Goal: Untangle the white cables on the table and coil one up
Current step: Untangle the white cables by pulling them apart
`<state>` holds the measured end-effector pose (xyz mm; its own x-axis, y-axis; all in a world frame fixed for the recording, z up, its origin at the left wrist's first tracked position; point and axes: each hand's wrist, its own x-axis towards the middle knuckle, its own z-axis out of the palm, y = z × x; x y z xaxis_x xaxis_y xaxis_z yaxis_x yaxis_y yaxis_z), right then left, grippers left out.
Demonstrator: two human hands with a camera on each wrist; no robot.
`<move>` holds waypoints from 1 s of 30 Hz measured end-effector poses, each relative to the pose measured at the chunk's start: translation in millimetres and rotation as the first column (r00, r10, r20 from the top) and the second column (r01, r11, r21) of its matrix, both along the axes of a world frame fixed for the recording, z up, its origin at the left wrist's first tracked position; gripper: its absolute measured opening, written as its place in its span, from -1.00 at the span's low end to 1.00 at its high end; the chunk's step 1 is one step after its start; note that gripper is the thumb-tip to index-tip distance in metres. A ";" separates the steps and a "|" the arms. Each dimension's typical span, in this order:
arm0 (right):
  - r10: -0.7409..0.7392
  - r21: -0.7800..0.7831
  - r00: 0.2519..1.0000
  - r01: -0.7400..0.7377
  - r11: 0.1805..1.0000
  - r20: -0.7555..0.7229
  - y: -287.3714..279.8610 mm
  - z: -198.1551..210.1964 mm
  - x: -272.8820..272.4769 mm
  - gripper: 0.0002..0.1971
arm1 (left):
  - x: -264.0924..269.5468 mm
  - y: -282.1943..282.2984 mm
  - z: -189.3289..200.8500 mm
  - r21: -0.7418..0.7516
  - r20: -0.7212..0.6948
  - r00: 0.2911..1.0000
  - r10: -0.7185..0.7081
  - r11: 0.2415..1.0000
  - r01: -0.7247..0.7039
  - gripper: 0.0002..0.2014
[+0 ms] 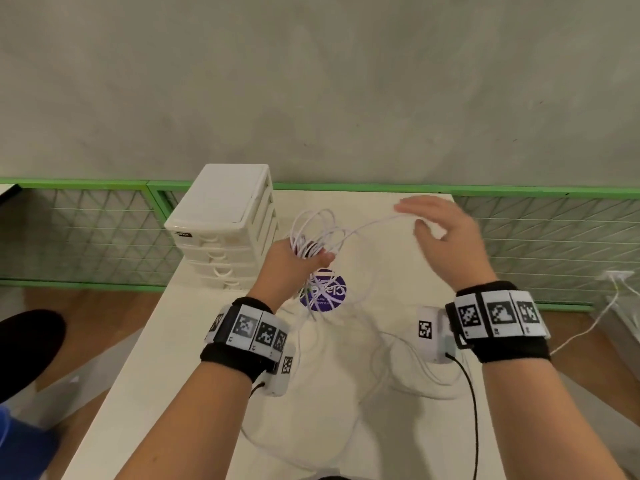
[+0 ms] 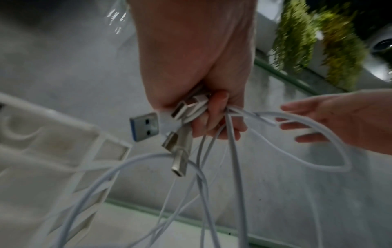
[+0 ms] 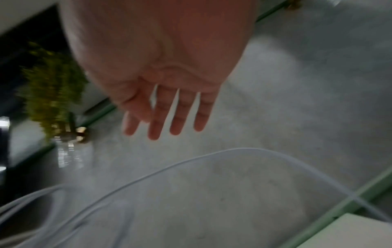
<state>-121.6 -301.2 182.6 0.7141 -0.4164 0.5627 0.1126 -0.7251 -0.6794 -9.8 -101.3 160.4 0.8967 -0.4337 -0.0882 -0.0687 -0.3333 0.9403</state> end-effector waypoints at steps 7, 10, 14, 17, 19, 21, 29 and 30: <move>0.079 -0.295 0.992 -0.105 0.950 -0.098 32.0 -6.1 19.7 -0.78 | -12.9 -10.6 21.2 -0.008 0.065 0.993 -0.099 0.995 0.100 -0.81; 0.035 -0.264 0.998 -0.050 0.963 -0.060 31.3 0.5 21.1 -0.90 | -16.6 -9.5 11.4 0.021 0.034 0.991 -0.127 0.992 0.126 -0.82; -0.070 -0.037 0.994 0.074 0.997 0.087 19.8 18.5 20.8 -0.92 | -19.6 -6.4 -16.4 0.103 -0.020 0.987 -0.159 0.982 0.160 -0.79; -0.241 0.096 0.954 0.227 0.969 0.180 -0.9 28.3 18.0 -0.92 | -16.3 6.2 -45.1 0.194 -0.037 0.991 -0.131 0.972 0.136 -0.82; -0.350 0.155 0.911 0.322 0.934 0.218 -15.6 30.8 13.4 -0.90 | -13.7 15.9 -59.1 0.226 -0.059 0.994 -0.094 0.968 0.105 -0.82; -0.430 0.169 0.888 0.405 0.899 0.160 -28.8 26.3 6.7 -0.88 | -9.6 23.3 -64.4 0.258 -0.091 0.995 -0.036 0.964 0.059 -0.82; -0.011 -0.029 0.954 0.003 1.000 -0.300 -0.6 -6.7 12.1 -0.56 | -4.6 11.1 -26.6 0.139 0.010 1.000 -0.007 0.990 0.005 -0.85; 0.107 -0.043 0.928 -0.131 0.990 -0.356 10.2 -7.6 16.3 -0.56 | -5.8 6.0 -21.0 0.137 0.027 0.999 -0.017 0.990 0.013 -0.84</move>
